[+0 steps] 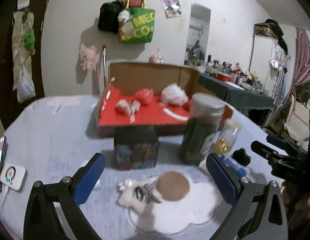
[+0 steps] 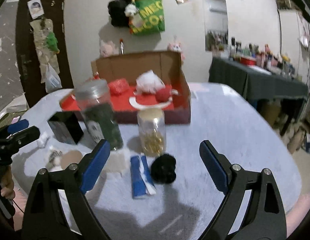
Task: Organize soft objects
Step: 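Move both grippers back toward the white bundle and black scrunchie, then grasp the white plastic-wrapped bundle with the left gripper while the right grasps the black scrunchie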
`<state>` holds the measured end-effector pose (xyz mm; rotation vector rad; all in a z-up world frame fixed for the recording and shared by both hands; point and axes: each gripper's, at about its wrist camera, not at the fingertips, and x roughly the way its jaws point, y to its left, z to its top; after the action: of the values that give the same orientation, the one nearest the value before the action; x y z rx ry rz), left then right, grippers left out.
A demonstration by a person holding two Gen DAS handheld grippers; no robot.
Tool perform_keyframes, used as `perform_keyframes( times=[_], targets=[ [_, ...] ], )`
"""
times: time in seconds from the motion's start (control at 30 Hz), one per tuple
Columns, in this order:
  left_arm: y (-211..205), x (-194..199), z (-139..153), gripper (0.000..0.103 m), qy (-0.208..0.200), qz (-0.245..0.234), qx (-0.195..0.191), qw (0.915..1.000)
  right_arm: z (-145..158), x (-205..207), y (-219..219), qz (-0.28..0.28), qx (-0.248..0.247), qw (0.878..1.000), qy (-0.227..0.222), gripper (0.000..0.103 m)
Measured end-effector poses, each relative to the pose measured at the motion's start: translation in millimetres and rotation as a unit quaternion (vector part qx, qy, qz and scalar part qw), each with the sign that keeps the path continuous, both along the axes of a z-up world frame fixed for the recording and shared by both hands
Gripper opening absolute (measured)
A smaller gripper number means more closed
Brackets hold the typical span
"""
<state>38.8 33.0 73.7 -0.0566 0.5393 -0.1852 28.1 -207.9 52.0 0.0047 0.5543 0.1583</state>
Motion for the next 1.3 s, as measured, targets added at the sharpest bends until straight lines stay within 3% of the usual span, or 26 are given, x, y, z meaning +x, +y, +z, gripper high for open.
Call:
perform_keyframes(
  times=[0.3, 0.57, 0.6, 0.67, 0.73, 0.77, 0.8, 0.83, 0.9, 1.07, 1.3],
  targets=[
    [41.1, 16.6, -18.6, 0.102, 0.038, 0.043, -0.005, 0.9984, -26.2, 16.3, -9.8, -0.004, 0.007, 0.999, 0.048, 0.092],
    [72.8, 38.1, -44.0, 0.083, 0.099, 0.075, 0.001, 0.9923, -42.5, 34.0, -12.2, 0.007, 0.018, 0.996, 0.087, 0.091],
    [75.8, 41.3, -48.7, 0.077, 0.11, 0.074, -0.003, 0.9912, -44.0, 35.5, -12.2, 0.01, 0.023, 0.996, 0.09, 0.088],
    [79.9, 48.1, -56.9, 0.067, 0.132, 0.07, -0.012, 0.9887, -46.7, 38.7, -14.3, 0.013, 0.029, 0.995, 0.098, 0.079],
    [81.5, 52.4, -62.2, 0.047, 0.144, 0.071, -0.014, 0.987, -50.0, 42.3, -16.6, 0.018, 0.036, 0.993, 0.11, 0.058],
    [80.9, 52.8, -61.7, 0.042, 0.14, 0.074, -0.008, 0.9873, -51.2, 44.4, -18.3, 0.024, 0.048, 0.992, 0.117, 0.054],
    [80.5, 52.8, -60.3, 0.026, 0.139, 0.071, -0.005, 0.9878, -51.7, 45.9, -20.4, 0.035, 0.066, 0.99, 0.124, 0.045],
    [80.3, 52.8, -58.7, 0.017, 0.139, 0.066, -0.007, 0.988, -51.1, 46.0, -21.7, 0.04, 0.074, 0.989, 0.125, 0.029],
    [78.6, 49.6, -52.0, 0.017, 0.134, 0.054, -0.022, 0.9892, -47.0, 43.9, -21.5, 0.042, 0.071, 0.989, 0.122, 0.028],
    [52.9, 32.7, -30.0, 0.017, 0.1, 0.013, -0.001, 0.9949, -33.2, 31.9, -12.7, 0.062, 0.056, 0.991, 0.104, 0.027],
    [14.3, 20.0, -21.3, 0.017, 0.102, -0.057, -0.018, 0.993, -26.0, 21.0, 5.4, 0.107, 0.07, 0.986, 0.107, 0.027]
  ],
)
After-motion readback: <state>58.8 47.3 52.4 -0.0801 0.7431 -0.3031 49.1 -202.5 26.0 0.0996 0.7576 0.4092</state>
